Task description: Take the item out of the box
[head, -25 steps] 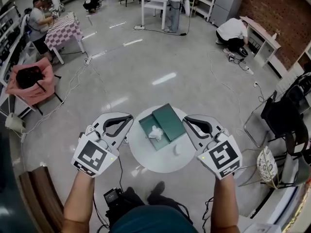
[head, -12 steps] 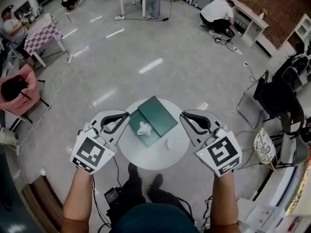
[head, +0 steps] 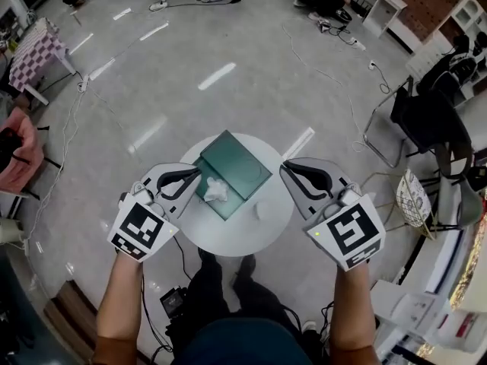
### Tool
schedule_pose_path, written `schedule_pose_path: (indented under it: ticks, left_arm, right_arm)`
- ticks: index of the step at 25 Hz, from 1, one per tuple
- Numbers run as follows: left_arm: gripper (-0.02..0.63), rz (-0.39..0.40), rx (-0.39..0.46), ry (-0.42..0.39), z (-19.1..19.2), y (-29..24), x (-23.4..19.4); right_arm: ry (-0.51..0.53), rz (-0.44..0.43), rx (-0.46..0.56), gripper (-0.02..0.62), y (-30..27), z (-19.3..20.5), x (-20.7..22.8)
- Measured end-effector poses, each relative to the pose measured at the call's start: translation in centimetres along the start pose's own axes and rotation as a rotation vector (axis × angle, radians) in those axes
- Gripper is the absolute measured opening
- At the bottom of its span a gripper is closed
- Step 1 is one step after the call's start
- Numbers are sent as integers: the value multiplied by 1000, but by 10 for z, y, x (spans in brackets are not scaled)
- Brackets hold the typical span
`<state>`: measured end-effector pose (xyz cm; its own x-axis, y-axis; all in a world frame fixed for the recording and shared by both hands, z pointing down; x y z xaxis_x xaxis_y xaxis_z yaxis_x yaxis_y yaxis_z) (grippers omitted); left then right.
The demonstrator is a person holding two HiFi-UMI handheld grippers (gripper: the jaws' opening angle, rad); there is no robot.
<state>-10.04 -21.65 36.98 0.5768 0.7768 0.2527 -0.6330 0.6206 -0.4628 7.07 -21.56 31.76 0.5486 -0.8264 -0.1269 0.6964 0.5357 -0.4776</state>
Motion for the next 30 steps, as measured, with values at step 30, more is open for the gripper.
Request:
schedule_pose_path:
  ticks: [30]
  left_arm:
    - [181,335,-384,46,242,-198,62]
  right_arm:
    - [-233,-11,-126,40,-102,176,51]
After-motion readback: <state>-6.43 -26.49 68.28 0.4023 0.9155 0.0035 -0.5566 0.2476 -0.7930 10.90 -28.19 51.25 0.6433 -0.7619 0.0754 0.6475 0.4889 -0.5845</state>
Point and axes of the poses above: the fingertips, and each gripper's own axes: y backward along the fingers, x to its right, z out of its underside, the point moved 3 cm from there along y, backward along the fingers, and after that the axes turned 6 degrees about -z, right-handed, at the moved point
